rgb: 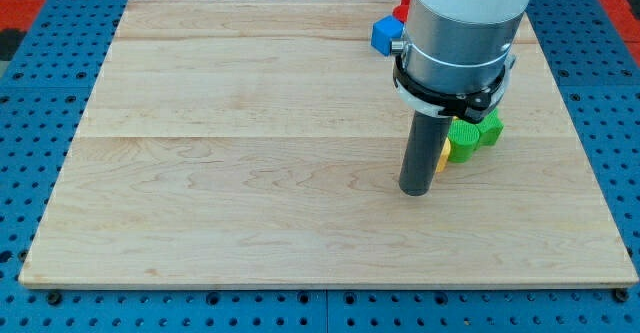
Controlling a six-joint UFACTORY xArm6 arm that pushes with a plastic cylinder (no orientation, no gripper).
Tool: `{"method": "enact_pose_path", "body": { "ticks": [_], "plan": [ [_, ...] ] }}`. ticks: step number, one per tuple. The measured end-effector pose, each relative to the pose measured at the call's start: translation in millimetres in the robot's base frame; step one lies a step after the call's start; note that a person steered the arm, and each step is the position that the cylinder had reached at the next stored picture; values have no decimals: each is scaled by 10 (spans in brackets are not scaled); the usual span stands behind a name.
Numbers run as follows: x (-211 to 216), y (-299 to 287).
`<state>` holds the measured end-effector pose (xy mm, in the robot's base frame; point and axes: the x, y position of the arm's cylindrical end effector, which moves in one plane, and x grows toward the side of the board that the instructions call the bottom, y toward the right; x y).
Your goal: Separate the group of yellow blocks away from the green blocks
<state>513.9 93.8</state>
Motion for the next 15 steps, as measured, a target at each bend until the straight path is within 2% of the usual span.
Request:
{"method": "enact_pose_path", "body": {
  "ticks": [1, 3, 5, 6, 8, 9, 11, 13, 15],
  "plan": [
    [15, -61],
    [562, -182],
    [514, 969],
    [310, 1511],
    [-20, 694],
    [-230, 613],
    [-236, -6],
    [-311, -33],
    [-334, -592]
  ]
}}
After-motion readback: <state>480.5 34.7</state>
